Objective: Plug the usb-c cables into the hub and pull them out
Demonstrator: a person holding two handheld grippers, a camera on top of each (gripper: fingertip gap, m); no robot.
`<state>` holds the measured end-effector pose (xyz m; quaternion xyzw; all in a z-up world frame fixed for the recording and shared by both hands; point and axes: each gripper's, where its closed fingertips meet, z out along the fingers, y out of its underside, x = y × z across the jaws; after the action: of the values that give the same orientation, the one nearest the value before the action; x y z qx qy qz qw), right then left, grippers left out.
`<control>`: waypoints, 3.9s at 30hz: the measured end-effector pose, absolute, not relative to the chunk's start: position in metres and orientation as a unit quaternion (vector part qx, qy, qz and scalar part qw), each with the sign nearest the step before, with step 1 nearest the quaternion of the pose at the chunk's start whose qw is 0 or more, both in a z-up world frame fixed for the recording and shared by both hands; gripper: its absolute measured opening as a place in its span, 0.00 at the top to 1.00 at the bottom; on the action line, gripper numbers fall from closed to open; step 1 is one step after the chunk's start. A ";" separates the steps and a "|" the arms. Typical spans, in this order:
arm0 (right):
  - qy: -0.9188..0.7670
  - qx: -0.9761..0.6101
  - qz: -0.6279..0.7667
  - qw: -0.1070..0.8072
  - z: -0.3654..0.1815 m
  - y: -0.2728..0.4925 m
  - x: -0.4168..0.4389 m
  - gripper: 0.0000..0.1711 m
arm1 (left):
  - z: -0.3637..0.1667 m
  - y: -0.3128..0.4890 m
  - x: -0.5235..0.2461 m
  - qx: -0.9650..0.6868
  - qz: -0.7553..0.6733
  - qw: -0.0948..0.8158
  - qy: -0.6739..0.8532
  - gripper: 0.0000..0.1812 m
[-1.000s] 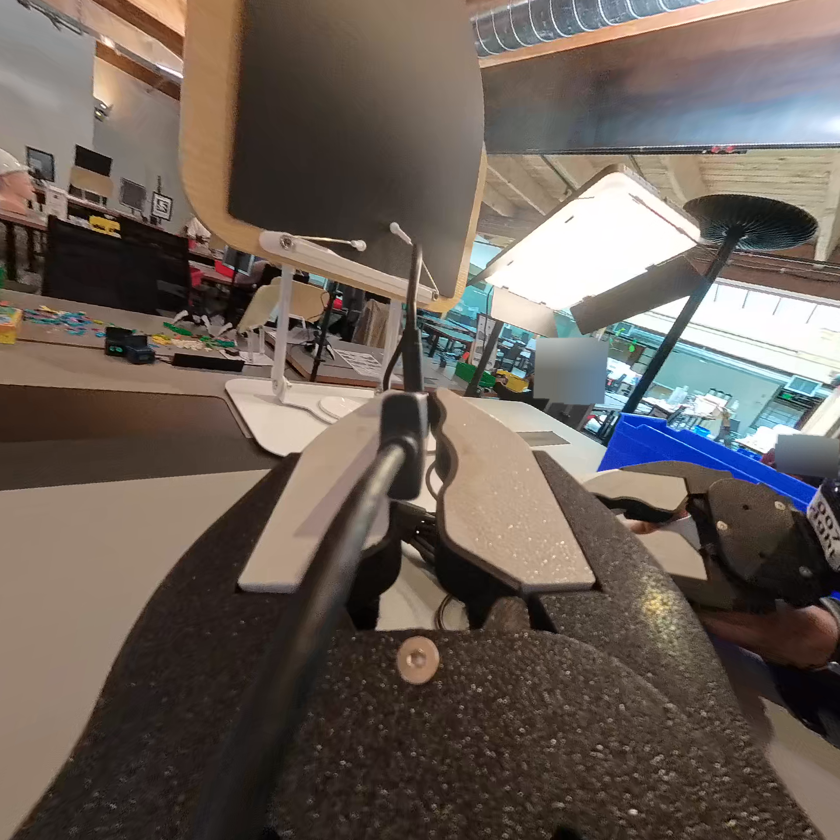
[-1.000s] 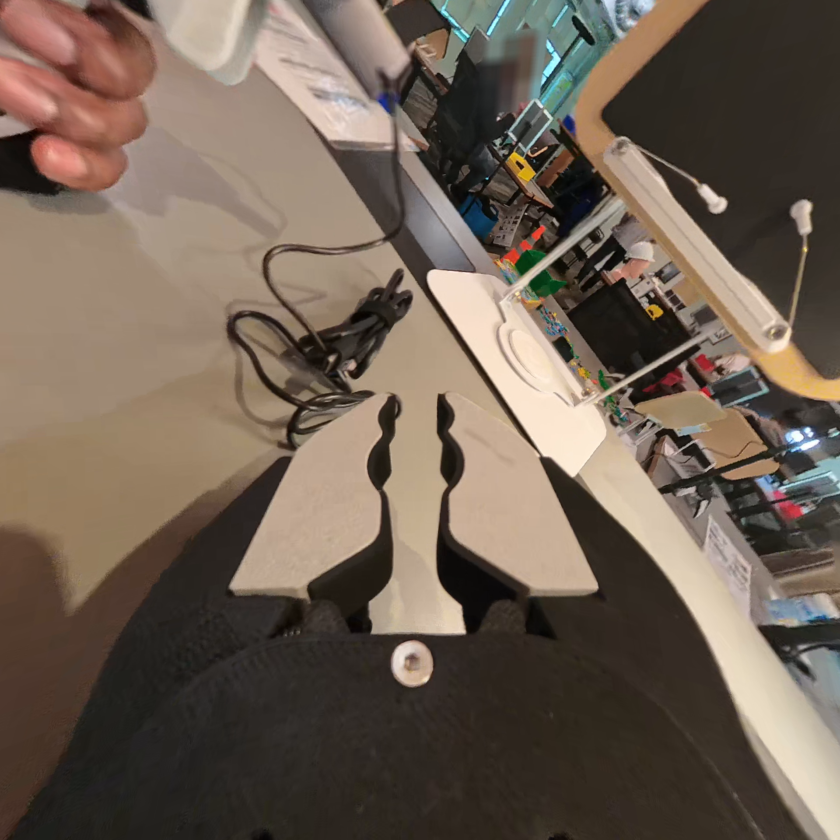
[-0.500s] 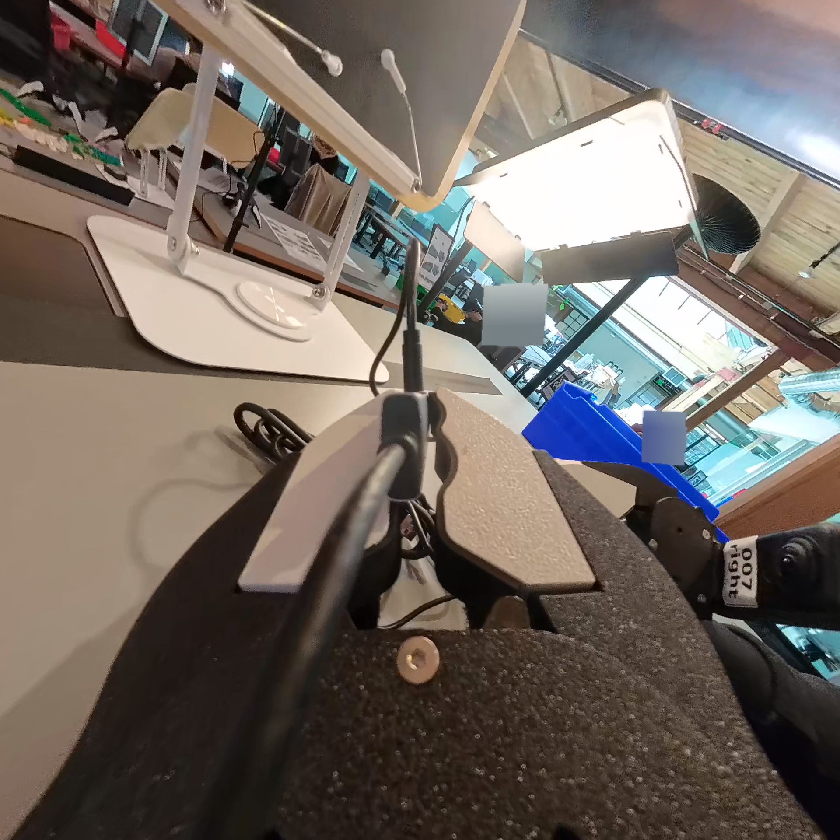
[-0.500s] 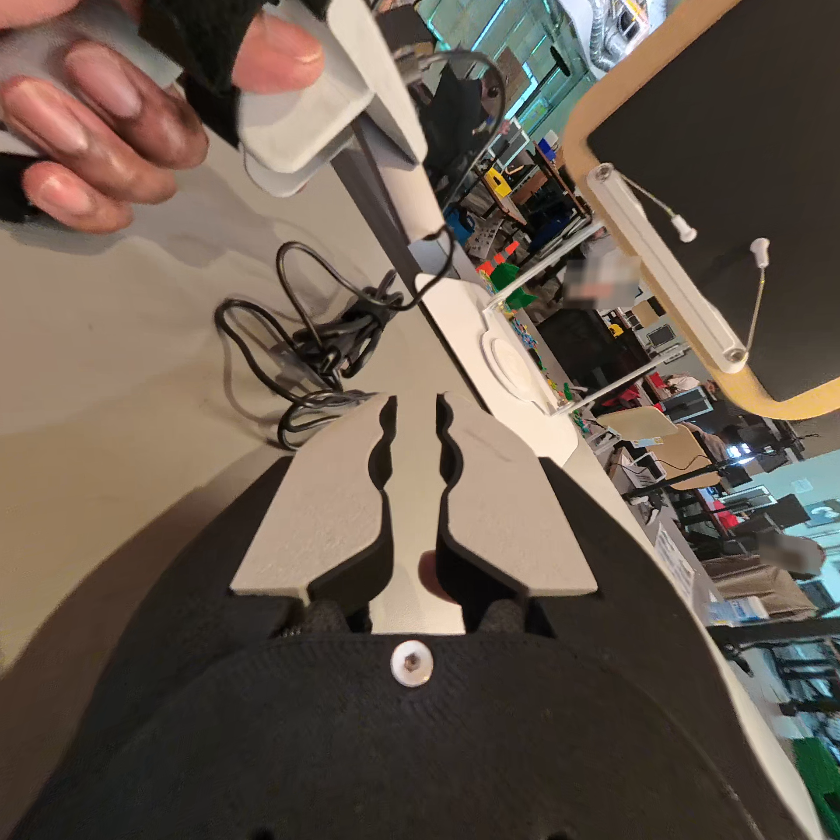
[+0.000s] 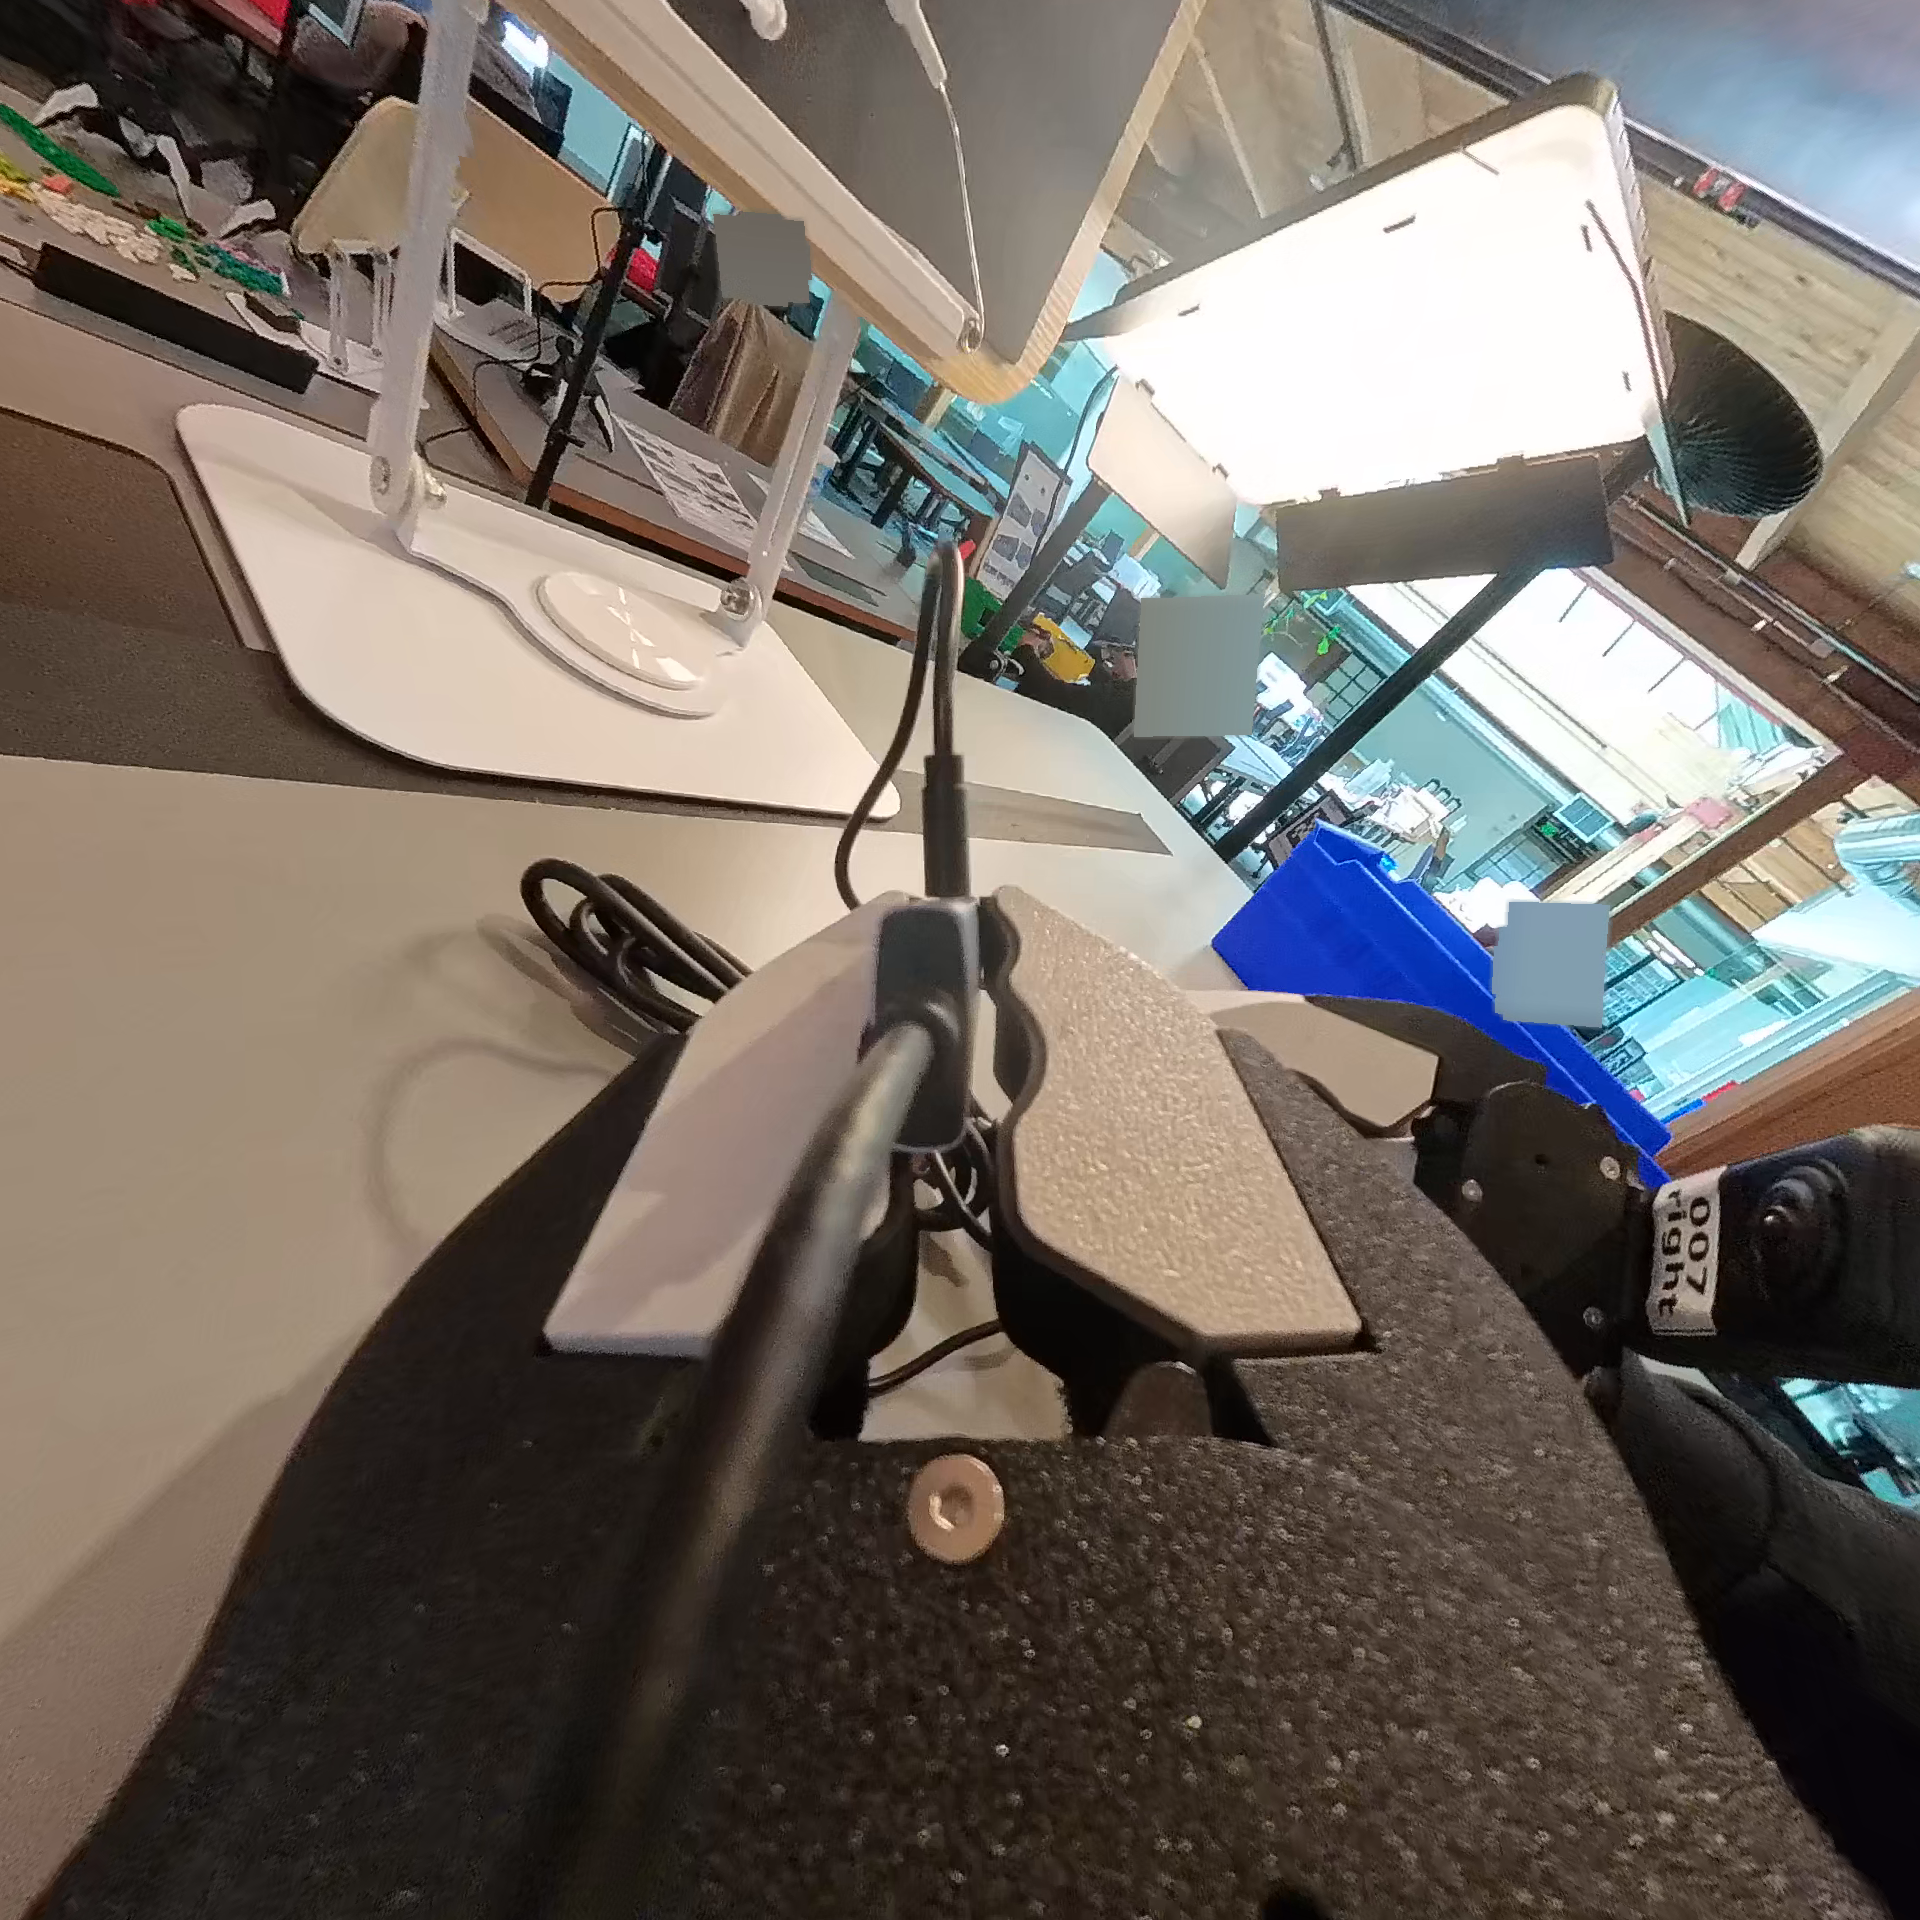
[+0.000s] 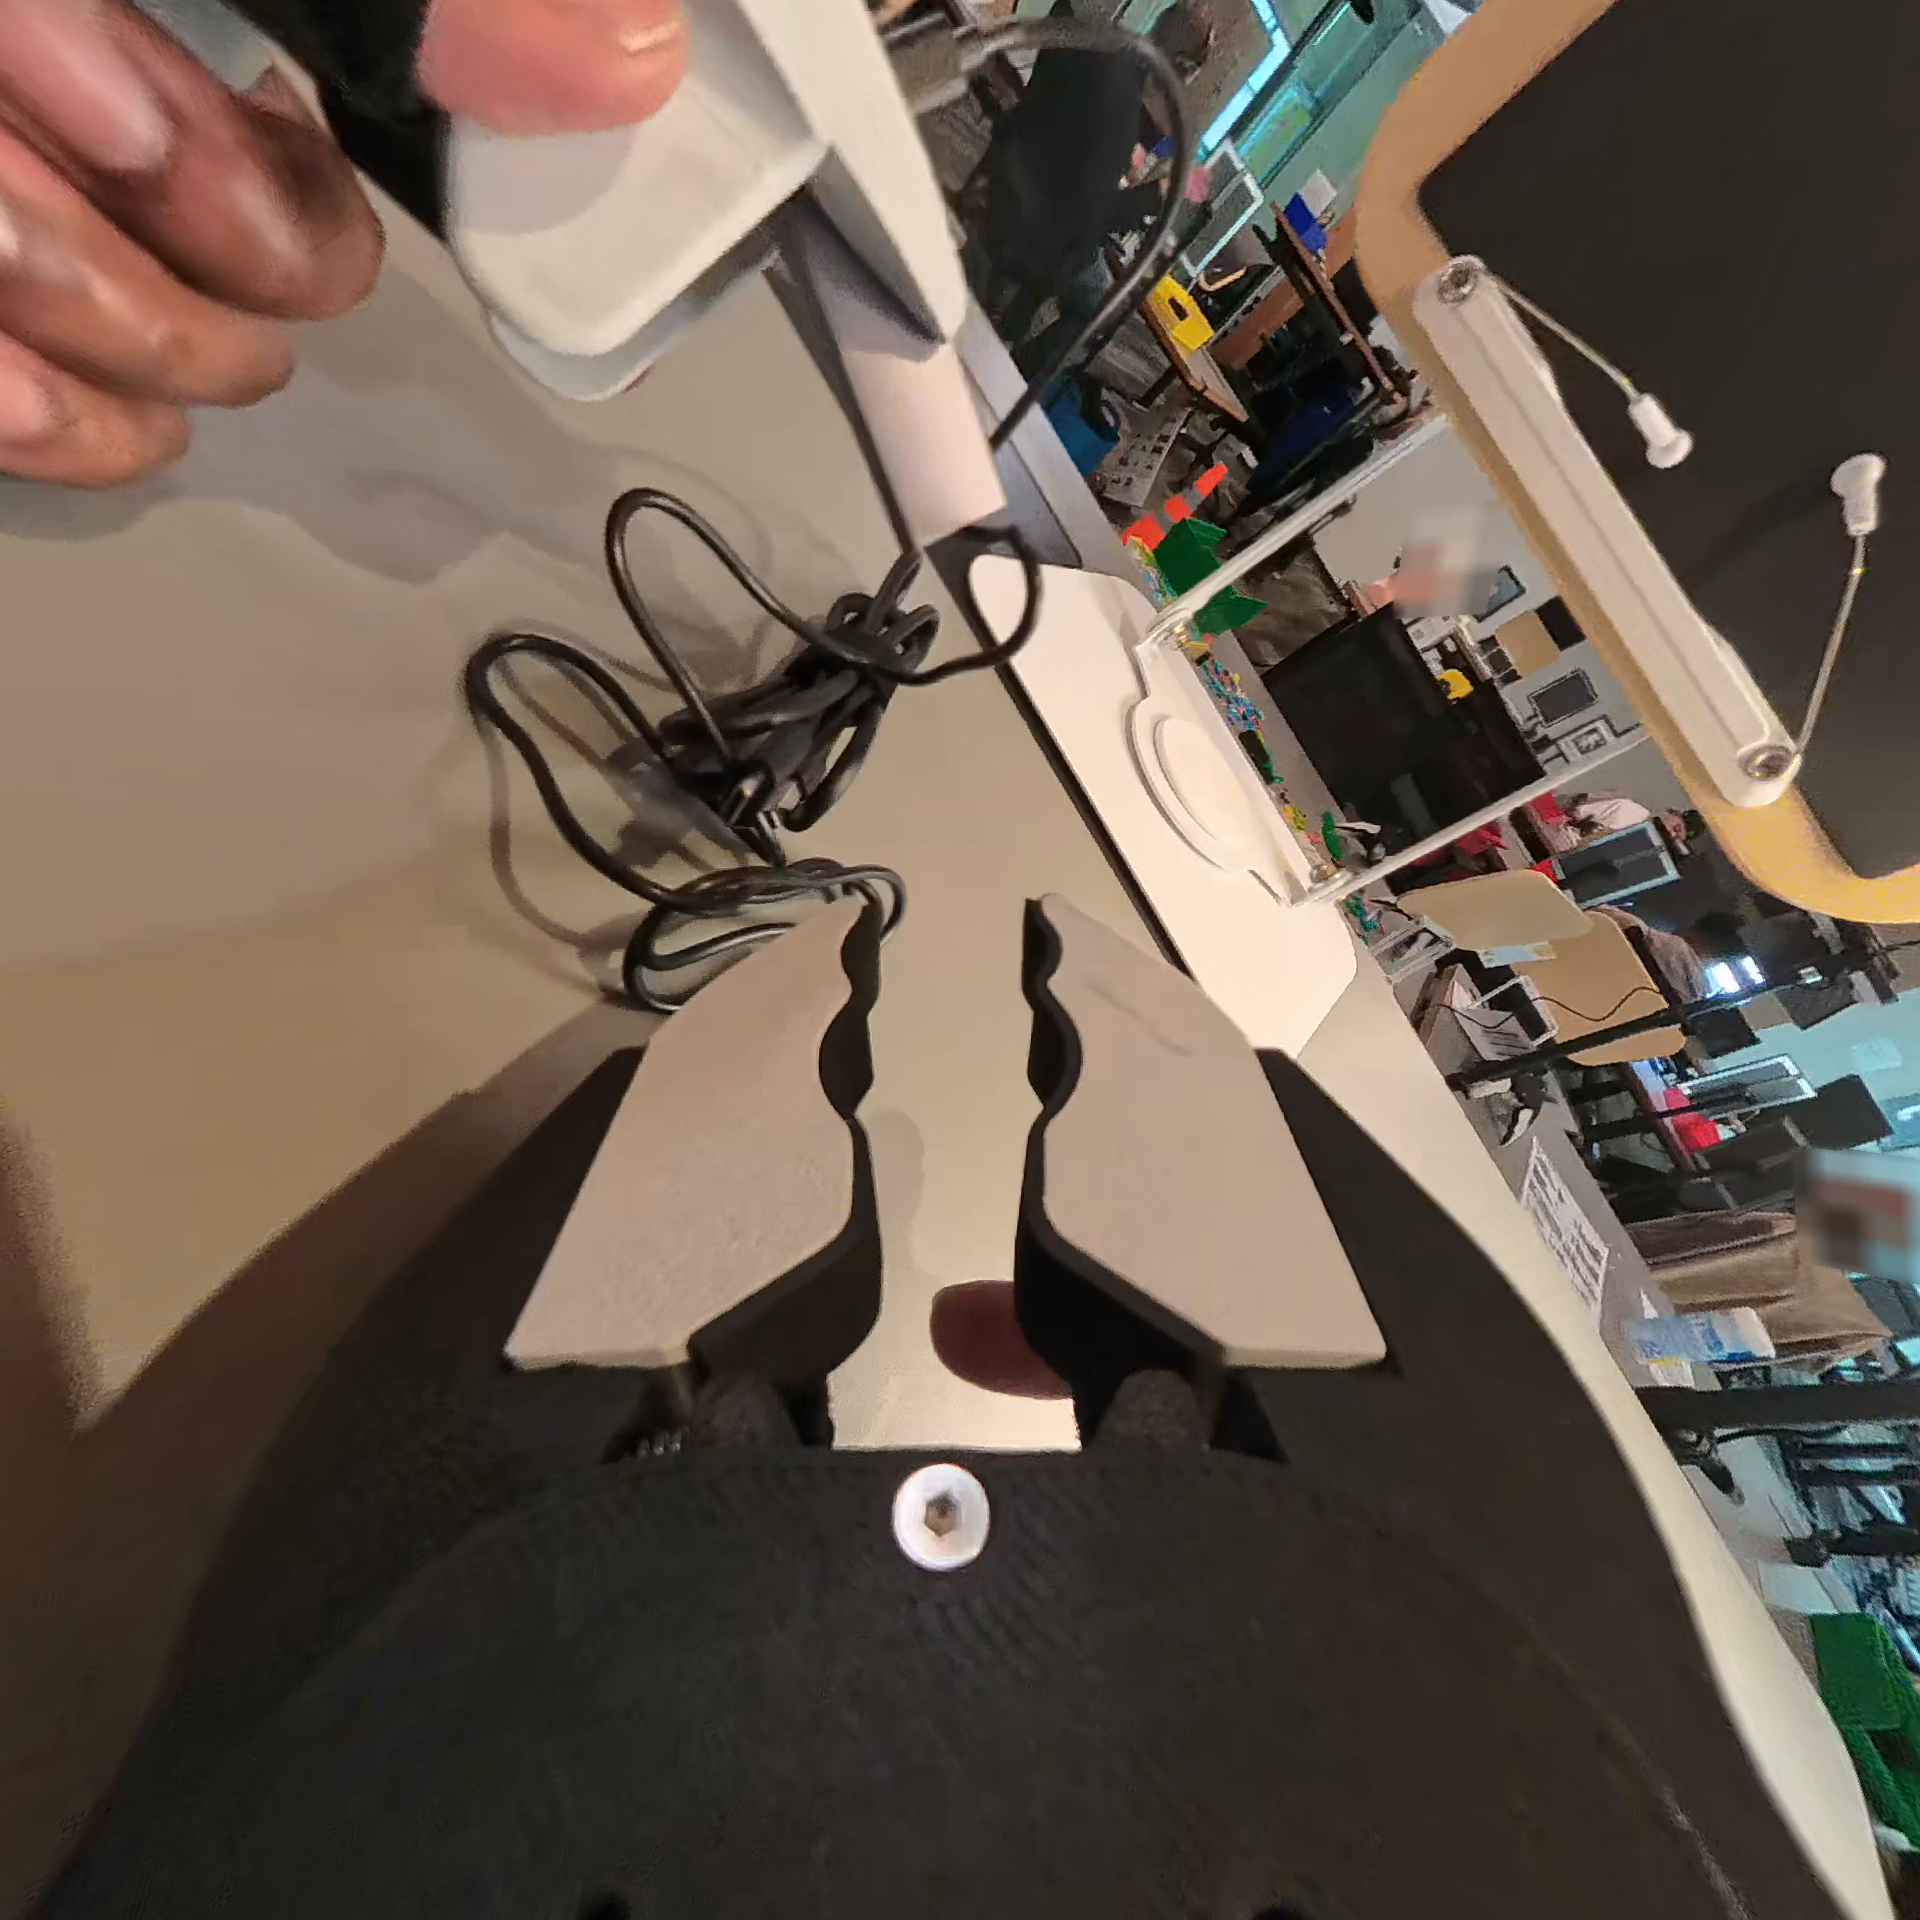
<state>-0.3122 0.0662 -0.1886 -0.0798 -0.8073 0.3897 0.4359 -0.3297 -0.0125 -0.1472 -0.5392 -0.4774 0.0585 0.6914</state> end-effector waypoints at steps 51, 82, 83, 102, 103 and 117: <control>-0.869 -0.154 0.392 0.261 -0.211 0.046 -0.295 0.85 | -0.122 -0.017 -0.320 -0.501 -0.010 0.748 -0.435 0.94; -0.766 -0.312 0.452 0.335 -0.176 0.149 -0.347 0.99 | -0.132 0.020 -0.298 -0.580 -0.110 0.717 -0.370 0.94; -0.774 -0.313 0.445 0.324 -0.181 0.150 -0.348 0.97 | -0.136 0.021 -0.299 -0.583 -0.111 0.710 -0.380 0.94; -0.859 -0.332 0.329 0.209 -0.232 0.140 -0.414 0.94 | -0.155 0.029 -0.303 -0.596 -0.129 0.677 -0.413 0.94; -0.861 -0.326 0.325 0.217 -0.232 0.140 -0.411 0.94 | -0.155 0.029 -0.303 -0.597 -0.127 0.676 -0.413 0.94; -0.864 -0.288 0.362 0.199 -0.224 0.096 -0.247 0.91 | -0.157 0.029 -0.305 -0.599 -0.111 0.674 -0.418 0.94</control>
<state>-0.2472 0.0965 -0.2242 -0.2881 -0.8639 0.3619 0.1993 -0.3054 0.0286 -0.1566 -0.5985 -0.4184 -0.1106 0.6742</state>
